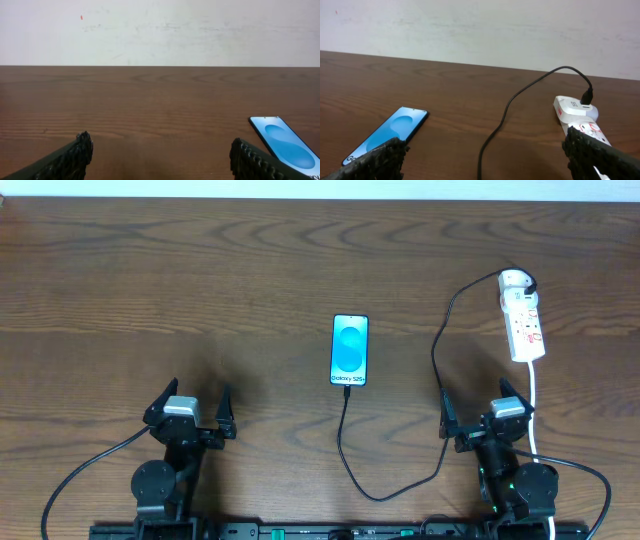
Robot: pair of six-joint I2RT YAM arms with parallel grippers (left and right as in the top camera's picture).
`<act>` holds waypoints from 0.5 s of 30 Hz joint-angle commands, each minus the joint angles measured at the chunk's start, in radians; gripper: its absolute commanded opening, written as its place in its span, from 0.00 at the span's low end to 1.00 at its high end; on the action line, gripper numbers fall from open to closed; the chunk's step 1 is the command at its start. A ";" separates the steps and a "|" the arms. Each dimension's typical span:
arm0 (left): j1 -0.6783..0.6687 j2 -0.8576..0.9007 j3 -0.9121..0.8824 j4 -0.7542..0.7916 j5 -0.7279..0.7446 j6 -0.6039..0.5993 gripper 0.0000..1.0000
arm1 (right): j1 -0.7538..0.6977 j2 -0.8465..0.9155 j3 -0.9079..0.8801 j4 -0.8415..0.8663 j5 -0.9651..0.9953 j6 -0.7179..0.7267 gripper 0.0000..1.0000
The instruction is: Plug charger to phone and switch on socket
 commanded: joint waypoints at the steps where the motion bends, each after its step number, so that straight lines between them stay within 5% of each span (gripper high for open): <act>1: 0.004 -0.009 -0.018 -0.033 0.002 0.018 0.89 | 0.005 -0.006 -0.003 -0.003 0.005 -0.012 0.99; 15: 0.004 -0.009 -0.018 -0.033 0.002 0.018 0.89 | 0.005 -0.006 -0.003 -0.003 0.005 -0.012 0.99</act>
